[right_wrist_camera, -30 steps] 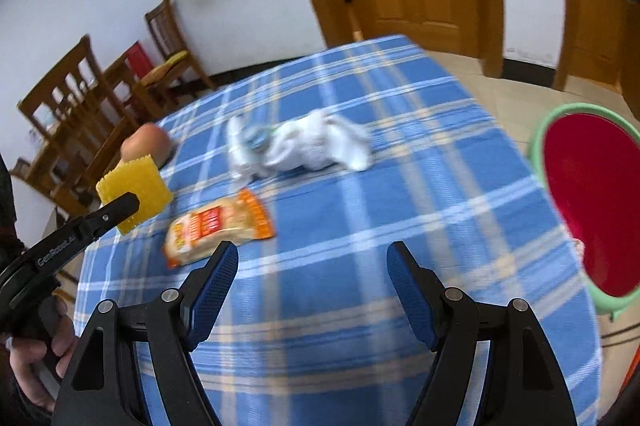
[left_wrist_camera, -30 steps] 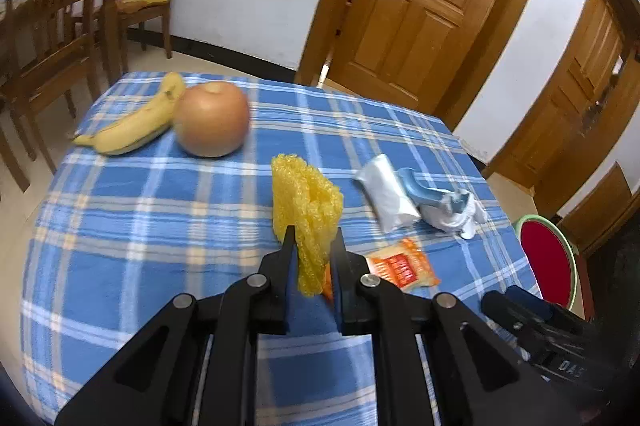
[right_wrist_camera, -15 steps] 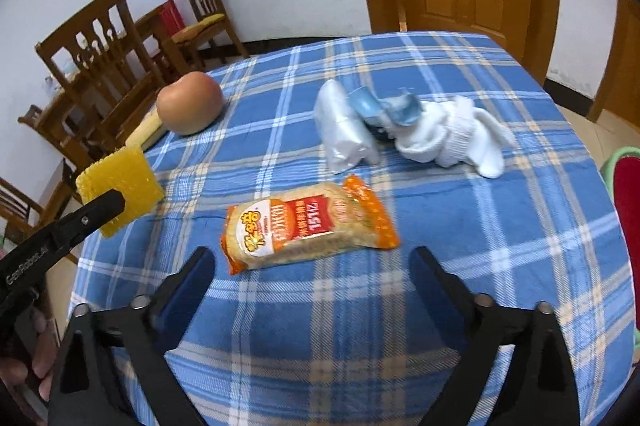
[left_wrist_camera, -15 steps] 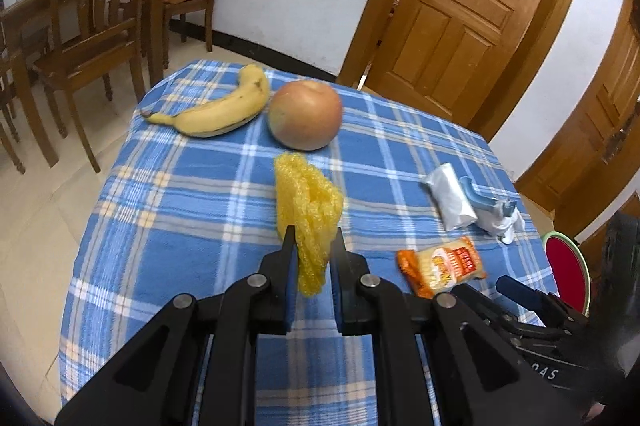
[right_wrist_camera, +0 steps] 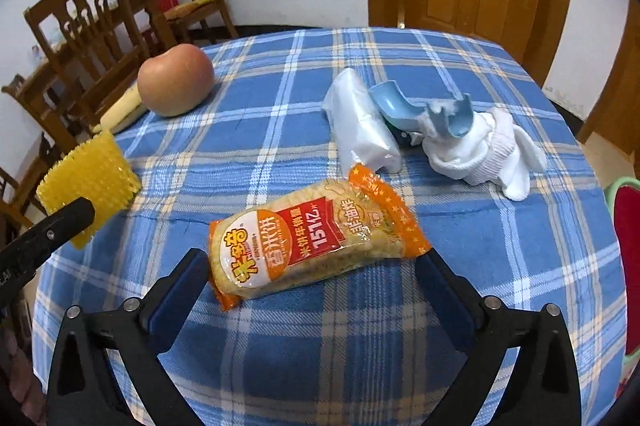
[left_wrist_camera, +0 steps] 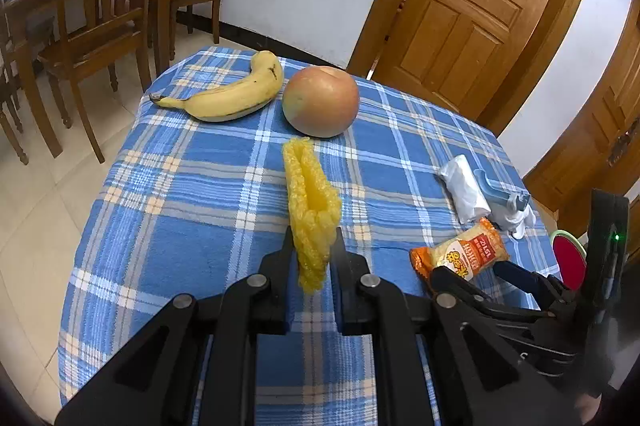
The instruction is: Collect trash
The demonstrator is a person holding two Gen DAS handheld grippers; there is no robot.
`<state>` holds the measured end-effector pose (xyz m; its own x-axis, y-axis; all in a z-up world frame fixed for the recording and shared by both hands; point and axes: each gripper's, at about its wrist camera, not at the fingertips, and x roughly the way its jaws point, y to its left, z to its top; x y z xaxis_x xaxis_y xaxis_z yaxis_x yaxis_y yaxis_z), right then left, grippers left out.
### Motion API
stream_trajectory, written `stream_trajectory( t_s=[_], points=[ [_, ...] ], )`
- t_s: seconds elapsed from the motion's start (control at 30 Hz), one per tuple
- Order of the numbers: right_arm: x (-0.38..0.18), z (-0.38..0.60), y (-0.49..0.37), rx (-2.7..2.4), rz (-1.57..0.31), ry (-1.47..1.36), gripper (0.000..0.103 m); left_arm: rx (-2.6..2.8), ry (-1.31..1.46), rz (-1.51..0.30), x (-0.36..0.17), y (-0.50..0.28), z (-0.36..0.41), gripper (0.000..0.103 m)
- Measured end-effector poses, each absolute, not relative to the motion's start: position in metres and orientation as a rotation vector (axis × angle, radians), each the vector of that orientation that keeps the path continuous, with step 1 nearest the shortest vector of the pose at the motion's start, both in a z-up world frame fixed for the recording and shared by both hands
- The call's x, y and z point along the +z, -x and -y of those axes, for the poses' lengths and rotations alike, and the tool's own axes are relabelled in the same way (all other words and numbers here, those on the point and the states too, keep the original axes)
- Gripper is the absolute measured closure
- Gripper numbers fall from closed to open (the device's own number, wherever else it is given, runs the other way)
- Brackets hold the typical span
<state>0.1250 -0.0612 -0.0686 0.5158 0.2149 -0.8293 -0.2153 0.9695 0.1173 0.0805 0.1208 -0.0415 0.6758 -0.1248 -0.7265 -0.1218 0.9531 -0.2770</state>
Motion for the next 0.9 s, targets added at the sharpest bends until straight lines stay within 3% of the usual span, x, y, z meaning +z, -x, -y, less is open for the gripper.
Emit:
stream_trajectory(
  t_s=[0.53,0.57,0.63,0.77,0.83,0.9],
  points=[
    [-0.074,0.043,-0.122,0.246,-0.952,0.117,0.003,0.000,0.317,-0.837,-0.044,-0.081,-0.119,0.090],
    [-0.073,0.043,-0.121,0.245,-0.949,0.115,0.005,0.000,0.318,-0.836,-0.043,-0.081,-0.119,0.090],
    [-0.071,0.046,-0.119,0.239,-0.936,0.118,0.019,0.001,0.319,-0.836,-0.043,-0.081,-0.119,0.090],
    [-0.067,0.053,-0.117,0.251,-0.930,0.084,0.033,-0.002,0.316,-0.834,-0.043,-0.080,-0.118,0.090],
    [-0.066,0.056,-0.117,0.250,-0.925,0.072,0.051,-0.003,0.313,-0.832,-0.041,-0.078,-0.117,0.090],
    [-0.064,0.060,-0.117,0.249,-0.925,0.053,0.058,-0.005,0.311,-0.828,-0.039,-0.077,-0.116,0.090]
  ],
)
